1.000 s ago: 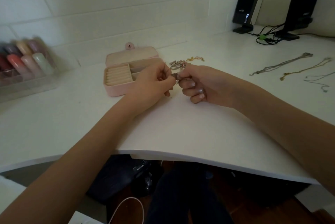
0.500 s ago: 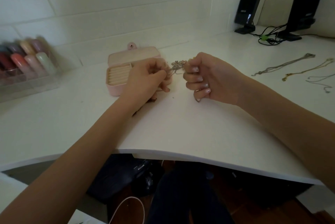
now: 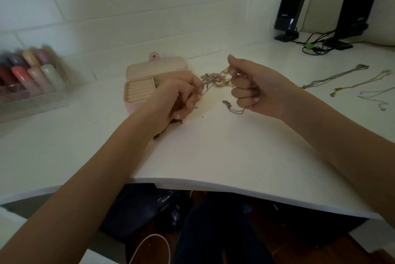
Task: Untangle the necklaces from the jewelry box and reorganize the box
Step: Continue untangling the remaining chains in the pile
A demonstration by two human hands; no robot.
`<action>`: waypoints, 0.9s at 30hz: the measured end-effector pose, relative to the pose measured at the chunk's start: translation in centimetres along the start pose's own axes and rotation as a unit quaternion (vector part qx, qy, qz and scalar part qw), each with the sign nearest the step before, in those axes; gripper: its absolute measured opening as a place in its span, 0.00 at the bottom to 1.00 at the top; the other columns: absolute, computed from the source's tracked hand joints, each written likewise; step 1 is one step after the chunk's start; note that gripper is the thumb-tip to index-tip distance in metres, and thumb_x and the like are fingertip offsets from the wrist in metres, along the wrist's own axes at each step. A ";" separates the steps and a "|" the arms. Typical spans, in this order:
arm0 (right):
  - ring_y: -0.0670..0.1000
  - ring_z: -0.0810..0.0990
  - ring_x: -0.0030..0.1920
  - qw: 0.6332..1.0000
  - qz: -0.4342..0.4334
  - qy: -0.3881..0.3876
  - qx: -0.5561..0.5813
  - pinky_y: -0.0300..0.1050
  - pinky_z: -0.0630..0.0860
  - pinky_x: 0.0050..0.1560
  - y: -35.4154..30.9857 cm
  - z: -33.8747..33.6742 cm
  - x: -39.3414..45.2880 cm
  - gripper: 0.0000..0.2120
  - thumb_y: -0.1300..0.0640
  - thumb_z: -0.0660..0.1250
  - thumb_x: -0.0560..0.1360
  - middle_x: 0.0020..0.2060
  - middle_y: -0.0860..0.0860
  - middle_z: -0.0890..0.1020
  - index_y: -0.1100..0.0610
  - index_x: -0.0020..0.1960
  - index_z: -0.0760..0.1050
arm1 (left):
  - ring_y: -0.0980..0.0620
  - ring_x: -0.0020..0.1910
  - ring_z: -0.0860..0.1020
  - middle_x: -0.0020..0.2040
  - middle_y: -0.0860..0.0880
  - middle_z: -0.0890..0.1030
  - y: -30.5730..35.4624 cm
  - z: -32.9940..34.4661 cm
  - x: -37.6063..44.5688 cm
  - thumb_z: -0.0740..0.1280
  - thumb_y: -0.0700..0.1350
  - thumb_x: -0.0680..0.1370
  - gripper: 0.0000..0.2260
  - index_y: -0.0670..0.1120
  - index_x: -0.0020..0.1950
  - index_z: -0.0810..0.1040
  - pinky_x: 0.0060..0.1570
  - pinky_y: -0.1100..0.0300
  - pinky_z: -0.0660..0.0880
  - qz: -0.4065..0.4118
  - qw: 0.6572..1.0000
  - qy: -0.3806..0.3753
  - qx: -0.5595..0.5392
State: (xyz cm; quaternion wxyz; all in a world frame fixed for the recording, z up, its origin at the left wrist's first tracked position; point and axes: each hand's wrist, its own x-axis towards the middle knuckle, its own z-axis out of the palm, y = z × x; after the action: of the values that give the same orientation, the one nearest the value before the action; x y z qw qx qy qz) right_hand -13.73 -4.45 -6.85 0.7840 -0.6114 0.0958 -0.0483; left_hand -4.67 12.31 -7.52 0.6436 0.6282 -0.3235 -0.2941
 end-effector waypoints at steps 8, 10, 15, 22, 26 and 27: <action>0.44 0.53 0.23 0.993 -0.022 -0.015 -0.116 0.36 0.51 0.23 0.3 -0.1 0.1 0.08 0.51 0.63 0.79 0.23 0.45 0.56 0.51 0.46 0.80 | 0.56 0.15 0.56 0.23 0.50 0.65 0.5 0.1 -0.4 0.50 0.37 0.58 0.24 0.47 0.37 0.84 0.22 0.67 0.45 0.001 0.995 -0.042 -0.088; 0.45 0.56 0.24 0.979 -0.041 0.006 -0.202 0.37 0.57 0.25 0.6 -0.1 0.2 0.09 0.51 0.65 0.78 0.24 0.45 0.59 0.52 0.44 0.81 | 0.56 0.15 0.55 0.23 0.49 0.64 0.3 0.0 -0.4 0.50 0.37 0.58 0.23 0.46 0.37 0.84 0.21 0.70 0.47 0.004 0.996 -0.046 -0.073; 0.47 0.75 0.35 0.970 -0.089 0.038 -0.222 0.43 0.73 0.43 0.9 0.5 0.4 0.09 0.53 0.66 0.78 0.32 0.47 0.76 0.55 0.40 0.77 | 0.54 0.15 0.56 0.23 0.46 0.63 -0.3 0.1 -0.1 0.52 0.36 0.57 0.21 0.40 0.44 0.78 0.19 0.74 0.55 -0.003 0.999 -0.038 0.025; 0.47 0.64 0.25 0.989 -0.099 0.027 -0.107 0.40 0.73 0.30 0.7 0.7 0.2 0.11 0.52 0.62 0.80 0.26 0.49 0.65 0.57 0.42 0.71 | 0.49 0.17 0.60 0.25 0.41 0.68 -0.3 0.4 0.0 0.55 0.43 0.67 0.15 0.45 0.43 0.81 0.18 0.67 0.57 -0.005 0.995 -0.013 0.096; 0.45 0.54 0.25 0.986 -0.095 0.038 -0.129 0.35 0.56 0.22 0.3 0.6 0.0 0.11 0.50 0.62 0.80 0.25 0.46 0.58 0.57 0.45 0.76 | 0.56 0.15 0.57 0.28 0.45 0.63 -0.6 0.7 0.3 0.62 0.40 0.79 0.11 0.46 0.37 0.76 0.15 0.70 0.57 0.053 0.992 0.038 0.106; 0.44 0.53 0.25 0.986 -0.093 0.037 -0.131 0.35 0.53 0.22 0.2 0.5 0.0 0.11 0.50 0.62 0.79 0.24 0.45 0.58 0.57 0.45 0.77 | 0.57 0.15 0.57 0.29 0.43 0.64 -0.8 0.6 0.4 0.63 0.39 0.79 0.14 0.48 0.34 0.76 0.15 0.70 0.57 0.064 0.991 0.045 0.104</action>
State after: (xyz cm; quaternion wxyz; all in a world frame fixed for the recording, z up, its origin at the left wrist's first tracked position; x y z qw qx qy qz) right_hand -13.67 -3.93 -6.97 0.6849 -0.7131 0.0725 -0.1308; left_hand -4.88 11.57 -8.26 0.6064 0.6823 -0.3625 -0.1879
